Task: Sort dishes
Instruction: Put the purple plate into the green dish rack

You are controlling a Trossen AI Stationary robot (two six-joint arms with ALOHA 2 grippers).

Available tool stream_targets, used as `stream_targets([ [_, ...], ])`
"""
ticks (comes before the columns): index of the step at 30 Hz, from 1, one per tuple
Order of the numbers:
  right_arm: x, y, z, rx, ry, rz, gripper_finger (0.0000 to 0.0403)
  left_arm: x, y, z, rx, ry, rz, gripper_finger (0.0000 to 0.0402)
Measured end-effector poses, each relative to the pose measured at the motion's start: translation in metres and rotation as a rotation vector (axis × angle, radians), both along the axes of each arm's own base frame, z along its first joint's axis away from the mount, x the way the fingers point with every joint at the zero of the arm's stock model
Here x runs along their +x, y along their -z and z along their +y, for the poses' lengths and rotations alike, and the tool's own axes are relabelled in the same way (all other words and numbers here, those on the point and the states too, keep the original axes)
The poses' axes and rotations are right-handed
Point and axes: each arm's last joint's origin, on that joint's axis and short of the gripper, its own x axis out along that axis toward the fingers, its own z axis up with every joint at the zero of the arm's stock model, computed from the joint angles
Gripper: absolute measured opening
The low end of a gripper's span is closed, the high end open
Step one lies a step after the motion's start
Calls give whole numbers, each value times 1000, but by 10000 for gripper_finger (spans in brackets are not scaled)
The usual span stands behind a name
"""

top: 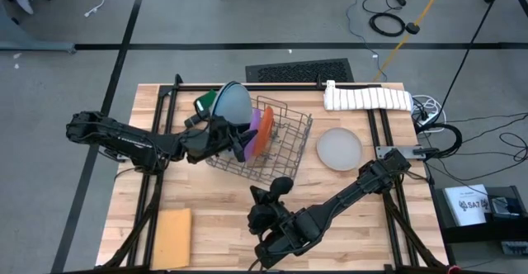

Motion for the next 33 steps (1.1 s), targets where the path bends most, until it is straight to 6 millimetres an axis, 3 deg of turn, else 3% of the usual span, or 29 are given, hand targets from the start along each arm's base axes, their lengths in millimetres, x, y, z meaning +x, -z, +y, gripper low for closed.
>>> stream_targets([
  [12, -1, 0, 1, 0, -3, 0, 0, 0, 6, -1, -20, 47, 53, 172],
  [23, -1, 0, 3, 0, -6, 1, 0, 0, 6, -2, -45, 60, 41, 275],
  [33, -1, 1, 3, 1, -8, 4, 0, -6, -4, -2, -35, 93, 13, 288],
])
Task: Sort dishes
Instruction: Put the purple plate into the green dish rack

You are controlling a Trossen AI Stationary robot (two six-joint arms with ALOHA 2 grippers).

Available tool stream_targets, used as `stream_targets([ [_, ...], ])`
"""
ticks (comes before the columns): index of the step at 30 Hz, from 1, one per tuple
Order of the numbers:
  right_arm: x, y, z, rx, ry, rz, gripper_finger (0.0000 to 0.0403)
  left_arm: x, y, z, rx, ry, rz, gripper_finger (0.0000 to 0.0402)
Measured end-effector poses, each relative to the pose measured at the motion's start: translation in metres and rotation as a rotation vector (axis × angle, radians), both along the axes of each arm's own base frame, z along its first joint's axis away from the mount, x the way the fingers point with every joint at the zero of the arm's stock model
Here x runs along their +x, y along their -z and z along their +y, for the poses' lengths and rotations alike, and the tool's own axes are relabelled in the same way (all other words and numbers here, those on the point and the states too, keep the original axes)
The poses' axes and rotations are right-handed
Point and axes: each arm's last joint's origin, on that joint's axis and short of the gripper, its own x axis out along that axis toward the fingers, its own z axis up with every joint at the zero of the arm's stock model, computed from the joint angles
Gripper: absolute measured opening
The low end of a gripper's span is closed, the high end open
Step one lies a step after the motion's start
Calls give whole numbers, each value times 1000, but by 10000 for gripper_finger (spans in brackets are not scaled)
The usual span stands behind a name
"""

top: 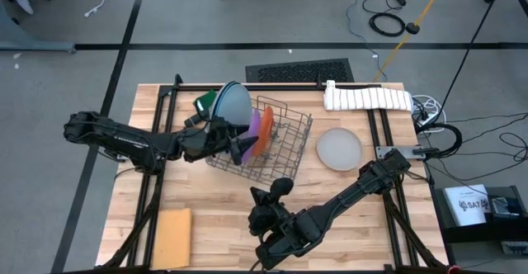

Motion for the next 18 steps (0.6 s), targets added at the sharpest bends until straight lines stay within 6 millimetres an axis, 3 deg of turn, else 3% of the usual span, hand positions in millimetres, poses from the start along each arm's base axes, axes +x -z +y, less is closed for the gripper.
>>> stream_targets([
  [9, 2, 2, -2, 31, -33, 51, 0, 0, 1, -2, -51, 89, 3, 325],
  [18, 18, 5, -29, 89, -56, 150, 0, 0, 6, 1, -119, 88, 35, 334],
])
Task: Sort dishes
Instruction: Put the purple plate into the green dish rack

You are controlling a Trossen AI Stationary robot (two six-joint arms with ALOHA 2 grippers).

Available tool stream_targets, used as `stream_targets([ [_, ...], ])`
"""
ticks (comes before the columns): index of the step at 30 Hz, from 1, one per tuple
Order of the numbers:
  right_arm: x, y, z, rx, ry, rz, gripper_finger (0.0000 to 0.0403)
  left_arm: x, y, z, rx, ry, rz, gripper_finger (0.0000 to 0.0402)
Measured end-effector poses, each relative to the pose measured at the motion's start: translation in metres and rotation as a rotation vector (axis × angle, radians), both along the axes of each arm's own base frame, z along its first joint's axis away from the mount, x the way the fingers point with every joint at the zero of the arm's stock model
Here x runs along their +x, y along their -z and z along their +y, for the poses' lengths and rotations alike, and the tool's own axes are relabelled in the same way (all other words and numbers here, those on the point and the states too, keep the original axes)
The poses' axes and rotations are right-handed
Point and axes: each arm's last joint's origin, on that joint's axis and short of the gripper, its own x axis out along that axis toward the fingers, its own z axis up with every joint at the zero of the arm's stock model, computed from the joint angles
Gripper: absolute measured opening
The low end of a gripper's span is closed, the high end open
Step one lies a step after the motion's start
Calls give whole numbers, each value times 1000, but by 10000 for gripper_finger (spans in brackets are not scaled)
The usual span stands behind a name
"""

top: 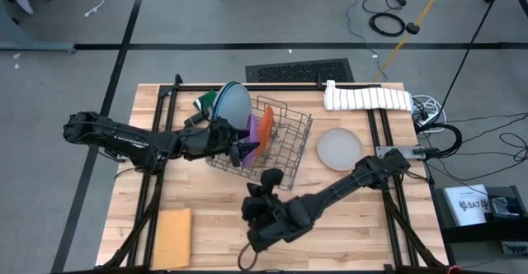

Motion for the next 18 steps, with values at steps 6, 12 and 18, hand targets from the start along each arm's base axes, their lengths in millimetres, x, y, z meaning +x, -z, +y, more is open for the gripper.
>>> stream_targets([
  [6, 8, 0, -16, -25, -8, 51, 0, -2, -3, 0, 24, 9, -6, 334],
  [12, 19, 2, -43, -10, -21, 133, 0, -7, -10, 0, 23, 9, -34, 333],
  [18, 30, 1, -66, -31, -47, 180, 0, -12, -11, 0, 19, 13, -16, 333],
])
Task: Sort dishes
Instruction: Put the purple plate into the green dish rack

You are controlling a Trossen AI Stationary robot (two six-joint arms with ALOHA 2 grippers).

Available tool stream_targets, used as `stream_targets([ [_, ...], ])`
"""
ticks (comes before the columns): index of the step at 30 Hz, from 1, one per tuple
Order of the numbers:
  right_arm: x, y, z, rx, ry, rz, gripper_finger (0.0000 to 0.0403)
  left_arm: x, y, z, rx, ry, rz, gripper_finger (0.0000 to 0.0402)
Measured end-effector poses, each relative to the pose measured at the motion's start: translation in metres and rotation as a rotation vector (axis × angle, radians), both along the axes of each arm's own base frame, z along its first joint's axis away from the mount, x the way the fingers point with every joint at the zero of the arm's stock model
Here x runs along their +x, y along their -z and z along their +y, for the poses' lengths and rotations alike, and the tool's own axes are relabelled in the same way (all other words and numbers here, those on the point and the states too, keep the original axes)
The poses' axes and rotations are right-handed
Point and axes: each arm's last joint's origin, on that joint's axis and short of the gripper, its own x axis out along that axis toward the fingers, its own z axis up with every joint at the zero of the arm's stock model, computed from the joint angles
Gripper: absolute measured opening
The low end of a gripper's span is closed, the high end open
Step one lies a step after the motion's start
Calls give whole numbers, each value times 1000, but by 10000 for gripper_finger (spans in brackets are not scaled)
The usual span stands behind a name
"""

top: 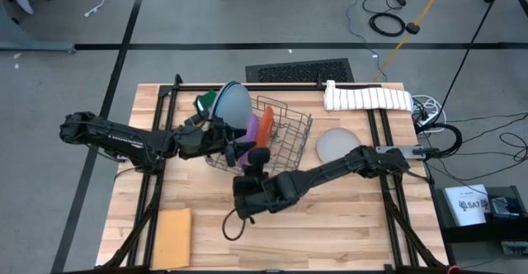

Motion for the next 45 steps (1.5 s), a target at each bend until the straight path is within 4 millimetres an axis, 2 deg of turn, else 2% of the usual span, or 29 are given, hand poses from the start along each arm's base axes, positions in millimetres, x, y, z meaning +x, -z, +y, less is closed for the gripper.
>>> stream_targets([
  [8, 11, 5, -33, 1, 61, 18, 0, 0, 0, 0, -6, -4, -1, 333],
  [17, 13, 8, -48, 28, 71, 54, 0, -1, 2, 1, -14, -24, 16, 333],
  [26, 13, 8, -51, 30, 75, 60, 0, -2, 1, 1, -46, -32, 4, 333],
  [34, 11, 6, -54, 10, 79, 83, 0, -12, -10, 2, -73, -32, -53, 333],
  [40, 10, 6, -56, -21, 100, 87, 0, -23, -19, 2, -202, -13, -104, 333],
  [45, 13, 7, -53, -5, 71, 71, 0, -26, -14, 3, -199, -55, -41, 333],
])
